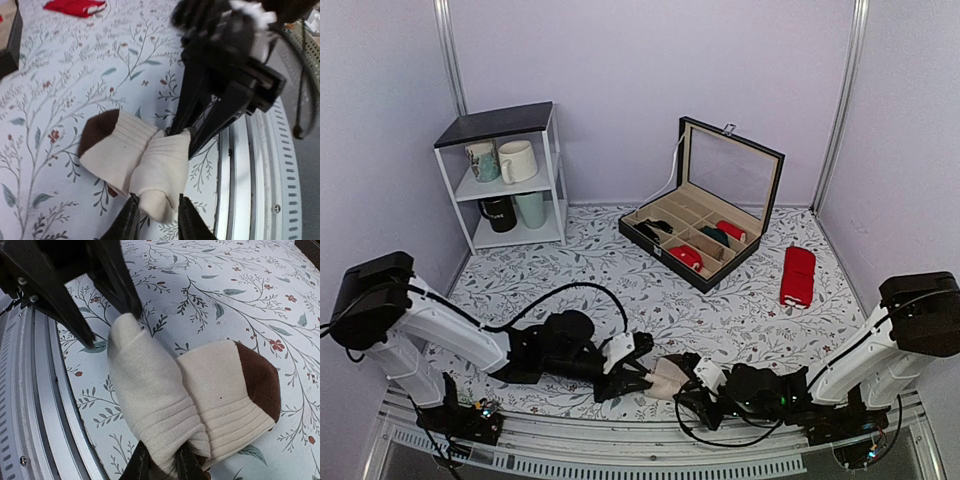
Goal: Roll the socks
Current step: Roll a pair of socks at the center of the board.
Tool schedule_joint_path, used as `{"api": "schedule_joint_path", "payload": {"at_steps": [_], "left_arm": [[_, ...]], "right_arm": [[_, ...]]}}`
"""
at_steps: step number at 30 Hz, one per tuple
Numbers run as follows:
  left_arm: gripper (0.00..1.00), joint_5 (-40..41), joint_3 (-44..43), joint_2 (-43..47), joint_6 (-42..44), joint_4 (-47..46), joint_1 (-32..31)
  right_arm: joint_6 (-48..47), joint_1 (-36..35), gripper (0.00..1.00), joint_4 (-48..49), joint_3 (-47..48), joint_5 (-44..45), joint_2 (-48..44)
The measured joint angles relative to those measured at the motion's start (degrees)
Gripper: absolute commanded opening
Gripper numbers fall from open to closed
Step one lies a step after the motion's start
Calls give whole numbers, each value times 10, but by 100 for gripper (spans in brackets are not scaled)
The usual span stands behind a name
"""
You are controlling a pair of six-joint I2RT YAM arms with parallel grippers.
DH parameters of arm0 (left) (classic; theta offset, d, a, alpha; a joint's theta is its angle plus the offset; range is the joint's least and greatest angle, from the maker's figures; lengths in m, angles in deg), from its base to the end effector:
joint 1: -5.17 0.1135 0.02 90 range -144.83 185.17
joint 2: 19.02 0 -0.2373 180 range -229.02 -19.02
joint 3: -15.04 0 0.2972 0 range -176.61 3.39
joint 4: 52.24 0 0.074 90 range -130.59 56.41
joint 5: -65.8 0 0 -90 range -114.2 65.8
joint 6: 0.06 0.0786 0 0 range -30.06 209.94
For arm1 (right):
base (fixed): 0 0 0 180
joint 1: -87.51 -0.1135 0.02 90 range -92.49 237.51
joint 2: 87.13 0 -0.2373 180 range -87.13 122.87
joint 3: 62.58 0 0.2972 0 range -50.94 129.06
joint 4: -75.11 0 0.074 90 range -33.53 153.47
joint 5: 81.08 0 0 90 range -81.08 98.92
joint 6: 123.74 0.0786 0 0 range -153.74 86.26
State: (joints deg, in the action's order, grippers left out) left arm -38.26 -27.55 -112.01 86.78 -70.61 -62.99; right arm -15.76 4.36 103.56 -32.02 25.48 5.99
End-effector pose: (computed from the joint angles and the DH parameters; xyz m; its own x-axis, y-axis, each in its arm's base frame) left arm 0.1122 -0.3312 0.0418 -0.2509 0.4822 -0.8394 0.9647 0.1966 -0.1754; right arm 0.0573 0.2888 0.0029 -0.3487 -0.4220 -0.8369 -0.8578 0.5035 0.1036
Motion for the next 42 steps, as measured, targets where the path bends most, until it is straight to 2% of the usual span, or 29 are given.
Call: {"api": "schedule_joint_path", "payload": {"at_steps": [2, 7, 15, 21, 28, 42], "left_arm": [[35, 5, 28, 42, 21, -24, -2], [34, 7, 76, 79, 61, -103, -11], [36, 21, 114, 38, 92, -159, -68], [40, 66, 114, -1, 119, -213, -77], [43, 118, 108, -29, 142, -234, -79], [45, 141, 45, -99, 154, -207, -79]], "right_arm": [[26, 4, 11, 8, -7, -14, -3], [83, 19, 11, 23, -14, -45, -2], [135, 33, 11, 42, -2, -92, 22], [144, 34, 11, 48, 0, -101, 25], [146, 37, 11, 49, -1, -108, 24], [146, 41, 11, 49, -2, -114, 22]]}}
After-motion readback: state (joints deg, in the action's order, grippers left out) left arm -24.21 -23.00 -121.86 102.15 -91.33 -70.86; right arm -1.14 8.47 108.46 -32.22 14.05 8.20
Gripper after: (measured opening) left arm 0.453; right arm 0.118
